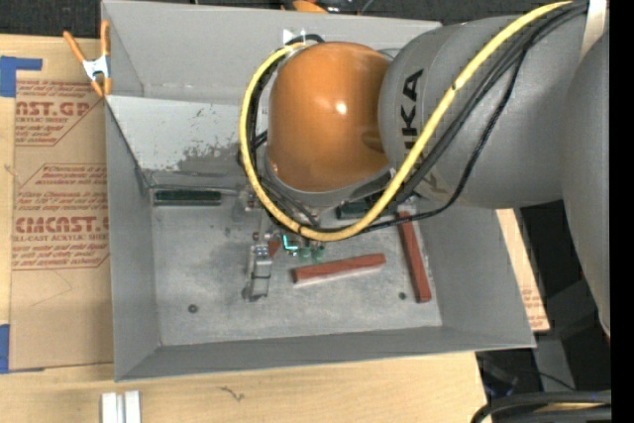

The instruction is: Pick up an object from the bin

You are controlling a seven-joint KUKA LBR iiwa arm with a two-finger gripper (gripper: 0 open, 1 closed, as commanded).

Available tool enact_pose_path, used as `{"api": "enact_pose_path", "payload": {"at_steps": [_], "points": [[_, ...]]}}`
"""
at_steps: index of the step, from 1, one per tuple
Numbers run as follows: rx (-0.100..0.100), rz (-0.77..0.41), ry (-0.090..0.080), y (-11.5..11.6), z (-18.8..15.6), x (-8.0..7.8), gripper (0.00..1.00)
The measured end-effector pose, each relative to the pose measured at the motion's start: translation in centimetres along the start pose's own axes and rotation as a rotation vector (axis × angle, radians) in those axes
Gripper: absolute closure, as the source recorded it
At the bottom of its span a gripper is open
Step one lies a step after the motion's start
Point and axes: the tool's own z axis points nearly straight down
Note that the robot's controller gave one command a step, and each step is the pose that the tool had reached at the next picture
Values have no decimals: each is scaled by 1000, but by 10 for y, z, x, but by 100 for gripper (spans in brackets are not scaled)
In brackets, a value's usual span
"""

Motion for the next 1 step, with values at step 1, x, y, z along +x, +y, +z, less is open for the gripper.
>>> {"api": "enact_pose_path", "payload": {"at_steps": [1], "points": [[3, 25, -2, -69, 82, -39, 0]]}}
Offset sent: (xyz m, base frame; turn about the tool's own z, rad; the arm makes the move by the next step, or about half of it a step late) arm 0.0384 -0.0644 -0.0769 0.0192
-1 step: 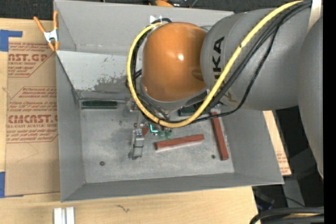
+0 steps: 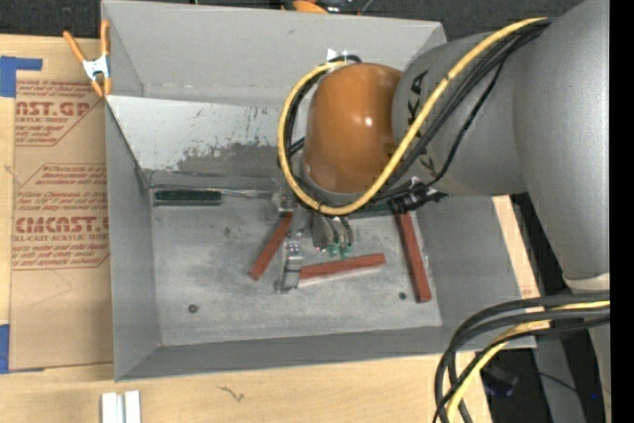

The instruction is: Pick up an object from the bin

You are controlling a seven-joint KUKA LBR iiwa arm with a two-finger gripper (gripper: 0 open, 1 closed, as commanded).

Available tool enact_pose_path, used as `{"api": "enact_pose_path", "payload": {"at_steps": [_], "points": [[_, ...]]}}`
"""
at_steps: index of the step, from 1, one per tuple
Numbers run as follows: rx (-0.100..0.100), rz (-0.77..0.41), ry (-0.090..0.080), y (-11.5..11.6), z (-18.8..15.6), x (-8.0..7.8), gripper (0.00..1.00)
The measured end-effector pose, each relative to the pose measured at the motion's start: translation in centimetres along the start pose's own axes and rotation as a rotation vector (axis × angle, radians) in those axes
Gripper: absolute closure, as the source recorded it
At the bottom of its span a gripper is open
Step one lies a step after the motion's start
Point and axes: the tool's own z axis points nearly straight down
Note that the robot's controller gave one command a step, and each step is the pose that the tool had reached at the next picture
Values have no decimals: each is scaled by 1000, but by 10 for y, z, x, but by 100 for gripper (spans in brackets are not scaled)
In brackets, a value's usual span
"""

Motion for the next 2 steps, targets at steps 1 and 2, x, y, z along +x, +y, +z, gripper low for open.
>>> {"api": "enact_pose_path", "payload": {"at_steps": [1, 2], "points": [[-4, -187, -10, -58, 65, 3, 0], [-5, -186, -10, -57, 64, 3, 100]]}}
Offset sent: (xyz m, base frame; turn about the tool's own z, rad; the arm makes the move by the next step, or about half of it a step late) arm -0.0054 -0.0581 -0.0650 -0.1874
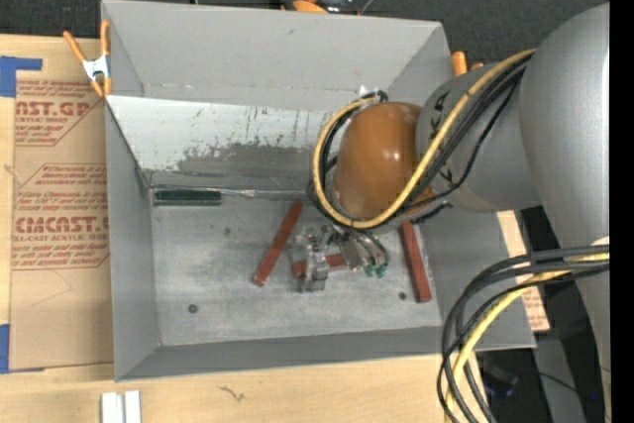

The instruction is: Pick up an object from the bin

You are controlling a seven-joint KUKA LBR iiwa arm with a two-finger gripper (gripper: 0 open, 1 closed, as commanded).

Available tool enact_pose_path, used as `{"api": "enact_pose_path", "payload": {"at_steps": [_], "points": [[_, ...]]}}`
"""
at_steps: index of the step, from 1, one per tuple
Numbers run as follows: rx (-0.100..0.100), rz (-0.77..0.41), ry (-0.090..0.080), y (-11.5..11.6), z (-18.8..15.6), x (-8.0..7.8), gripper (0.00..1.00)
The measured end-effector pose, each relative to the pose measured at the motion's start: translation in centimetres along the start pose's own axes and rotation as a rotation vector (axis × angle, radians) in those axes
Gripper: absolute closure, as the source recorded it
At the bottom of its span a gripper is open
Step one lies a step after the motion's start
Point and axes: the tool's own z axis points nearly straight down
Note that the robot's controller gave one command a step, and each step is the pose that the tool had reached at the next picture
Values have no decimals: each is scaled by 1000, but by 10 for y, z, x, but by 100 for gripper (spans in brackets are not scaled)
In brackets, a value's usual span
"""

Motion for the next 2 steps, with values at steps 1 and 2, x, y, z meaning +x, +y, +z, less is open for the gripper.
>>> {"api": "enact_pose_path", "payload": {"at_steps": [1, 2], "points": [[-1, -618, -1, 30, -54, -37, 100], [2, -631, -6, 32, -143, -41, 100]]}}
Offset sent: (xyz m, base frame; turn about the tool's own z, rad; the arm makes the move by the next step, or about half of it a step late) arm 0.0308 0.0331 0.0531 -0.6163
